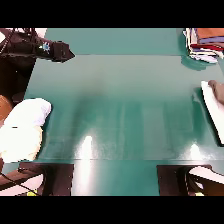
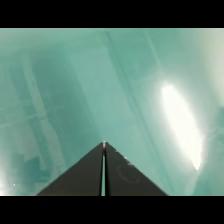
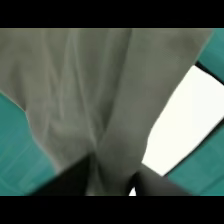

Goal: Fold the shirts.

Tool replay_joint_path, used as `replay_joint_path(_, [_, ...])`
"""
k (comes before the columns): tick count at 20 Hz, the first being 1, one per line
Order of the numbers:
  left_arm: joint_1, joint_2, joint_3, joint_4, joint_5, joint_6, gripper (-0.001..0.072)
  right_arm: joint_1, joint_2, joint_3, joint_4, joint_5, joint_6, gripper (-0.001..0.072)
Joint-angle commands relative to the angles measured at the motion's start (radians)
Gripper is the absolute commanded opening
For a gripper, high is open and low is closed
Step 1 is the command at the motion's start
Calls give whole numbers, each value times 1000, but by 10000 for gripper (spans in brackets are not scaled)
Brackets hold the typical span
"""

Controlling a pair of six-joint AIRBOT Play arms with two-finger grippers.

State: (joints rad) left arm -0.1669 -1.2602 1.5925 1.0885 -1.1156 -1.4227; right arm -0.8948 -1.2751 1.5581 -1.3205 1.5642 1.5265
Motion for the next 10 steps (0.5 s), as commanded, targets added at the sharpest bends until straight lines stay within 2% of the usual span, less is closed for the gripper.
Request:
replay_joint_path(1, [-1,-1,0,-1,-2,17,27,-90,62,-151,-34,6,-11,594])
replay_joint_path(3, [-1,-1,0,-1,-2,17,27,-101,82,-168,-2,-6,-11,593])
replay_joint_path(5, [-1,-1,0,-2,-2,17,27,-76,108,-167,129,-52,-11,593])
replay_joint_path(8, [-1,-1,0,-1,10,18,28,77,163,-167,283,-119,-13,592])
replay_joint_path(10, [-1,-1,0,0,15,17,27,236,197,-167,306,-157,-13,592])
